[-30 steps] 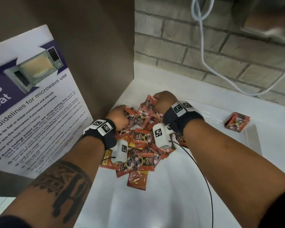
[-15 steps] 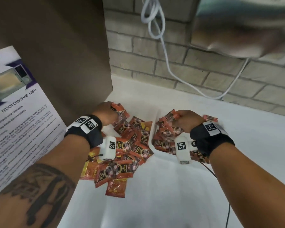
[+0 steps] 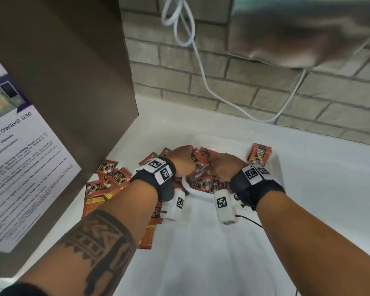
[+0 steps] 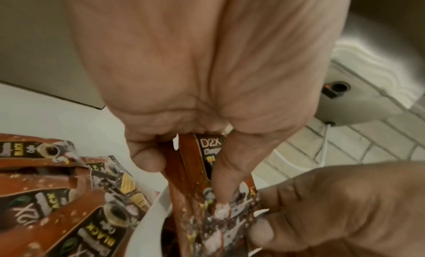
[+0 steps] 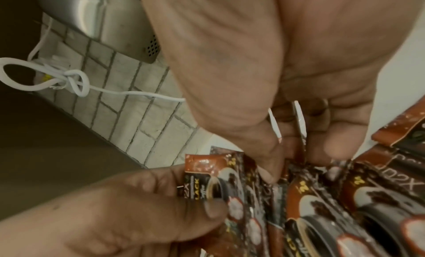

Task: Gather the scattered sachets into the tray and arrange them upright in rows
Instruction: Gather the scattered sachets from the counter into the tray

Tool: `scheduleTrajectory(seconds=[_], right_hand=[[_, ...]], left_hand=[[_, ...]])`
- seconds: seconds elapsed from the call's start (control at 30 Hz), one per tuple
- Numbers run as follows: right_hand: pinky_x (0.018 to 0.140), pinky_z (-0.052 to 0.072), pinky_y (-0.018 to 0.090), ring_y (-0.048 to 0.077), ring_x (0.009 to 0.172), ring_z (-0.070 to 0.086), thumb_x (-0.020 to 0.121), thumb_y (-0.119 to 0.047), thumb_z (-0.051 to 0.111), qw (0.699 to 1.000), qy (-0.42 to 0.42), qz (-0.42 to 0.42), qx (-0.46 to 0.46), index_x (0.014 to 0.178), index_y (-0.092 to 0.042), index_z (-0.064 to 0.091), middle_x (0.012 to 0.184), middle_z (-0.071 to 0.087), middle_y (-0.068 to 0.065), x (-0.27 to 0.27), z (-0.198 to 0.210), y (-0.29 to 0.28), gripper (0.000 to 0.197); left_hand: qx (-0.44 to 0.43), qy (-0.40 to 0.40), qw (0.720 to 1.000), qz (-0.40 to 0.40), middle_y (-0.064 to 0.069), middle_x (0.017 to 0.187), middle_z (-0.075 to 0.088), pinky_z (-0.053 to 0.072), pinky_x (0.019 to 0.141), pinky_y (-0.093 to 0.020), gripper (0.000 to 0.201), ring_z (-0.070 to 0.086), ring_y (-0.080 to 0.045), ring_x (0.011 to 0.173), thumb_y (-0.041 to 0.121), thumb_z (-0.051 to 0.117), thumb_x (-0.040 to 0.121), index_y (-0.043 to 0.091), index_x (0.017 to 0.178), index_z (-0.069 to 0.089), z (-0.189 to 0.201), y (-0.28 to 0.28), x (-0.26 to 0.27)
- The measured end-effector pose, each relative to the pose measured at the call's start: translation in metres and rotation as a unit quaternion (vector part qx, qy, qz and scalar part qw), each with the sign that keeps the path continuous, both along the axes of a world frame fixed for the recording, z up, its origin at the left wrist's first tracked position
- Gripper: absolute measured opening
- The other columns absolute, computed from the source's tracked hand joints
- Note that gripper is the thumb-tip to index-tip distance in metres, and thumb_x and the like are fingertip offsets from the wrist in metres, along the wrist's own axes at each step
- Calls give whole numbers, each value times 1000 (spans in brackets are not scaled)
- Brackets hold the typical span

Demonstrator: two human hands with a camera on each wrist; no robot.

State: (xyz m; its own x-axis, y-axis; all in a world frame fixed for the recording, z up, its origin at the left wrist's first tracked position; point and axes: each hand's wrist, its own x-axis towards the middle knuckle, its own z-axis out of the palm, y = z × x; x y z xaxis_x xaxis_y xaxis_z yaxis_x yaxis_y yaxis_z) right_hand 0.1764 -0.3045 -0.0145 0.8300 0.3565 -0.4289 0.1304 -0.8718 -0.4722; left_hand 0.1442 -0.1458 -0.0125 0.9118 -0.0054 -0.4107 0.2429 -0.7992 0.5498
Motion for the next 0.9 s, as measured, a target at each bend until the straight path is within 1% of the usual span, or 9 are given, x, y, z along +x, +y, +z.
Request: scheduleTrajectory(seconds=[0.07, 0.17, 0.37, 0.47, 0.57, 0.67, 0.77, 0.83, 0.9], right_hand=[[79, 46, 25, 23, 103, 61, 90, -10, 65, 999, 10, -24, -22, 125, -15, 66, 107, 63, 3, 0, 2, -1, 36], [91, 48, 31, 28, 116, 58, 88, 0, 57, 998, 11, -45, -40, 126, -10, 65, 128, 61, 10, 3, 1, -5, 40], [91, 50, 34, 30, 111, 62, 93, -6, 52, 998, 6, -39, -45, 121, -7, 67, 122, 65, 13, 5, 0, -5, 32], [95, 50, 37, 28, 107, 63, 93, -8, 51, 999, 11, -32, -35, 122, -7, 66, 121, 67, 15, 7, -5, -5, 32], [98, 49, 36, 29, 111, 61, 96, -11, 52, 999, 11, -26, -39, 123, -7, 66, 122, 65, 13, 8, -7, -5, 31], [102, 45, 34, 29, 119, 57, 97, -14, 54, 998, -14, -35, -45, 122, -4, 67, 129, 61, 13, 10, -7, -6, 30], [102, 44, 31, 28, 122, 56, 97, -16, 53, 996, -62, -51, -33, 125, -10, 67, 133, 61, 11, 11, -4, -1, 32], [102, 46, 34, 27, 119, 59, 95, -14, 54, 994, -87, -60, 11, 122, -12, 69, 128, 64, 8, 10, 1, 8, 30], [97, 45, 29, 22, 117, 58, 95, -14, 55, 992, -116, -44, 37, 116, -11, 69, 123, 64, 1, 6, 9, 22, 25]], left_hand=[[23, 6, 1000, -11, -2, 97, 58, 41, 56, -24, 41, 53, -14, 78, 6, 59, 92, 10, 131, 48, -5, -4, -1], [41, 12, 998, -35, -5, 113, 60, 44, 67, -26, 55, 56, -20, 92, 9, 67, 90, 11, 140, 43, -10, -6, -3], [60, -37, 996, -62, -7, 136, 45, 48, 102, -40, 69, 48, -28, 124, 10, 77, 77, 21, 138, 48, -23, -3, -3], [43, -52, 996, -53, -8, 142, 39, 46, 104, -42, 77, 43, -29, 129, 18, 80, 77, 23, 144, 42, -24, 2, -5], [21, -85, 996, -9, -7, 144, 39, 42, 106, -42, 69, 42, -29, 131, 32, 75, 85, 24, 145, 41, -20, 17, -11], [61, -89, 989, 106, -9, 144, 40, 41, 107, -44, 55, 40, -32, 132, 38, 65, 92, 20, 140, 45, -20, 45, -18], [182, -13, 959, 219, -15, 149, 33, 39, 109, -51, 61, 33, -37, 138, 39, 58, 93, 12, 144, 38, -22, 78, -29], [207, 55, 944, 252, -17, 157, 22, 33, 114, -56, 70, 24, -40, 144, 38, 56, 94, 8, 150, 27, -27, 99, -39], [209, 95, 935, 269, -19, 157, 22, 31, 115, -58, 74, 24, -42, 144, 37, 55, 91, 7, 151, 25, -39, 115, -47]])
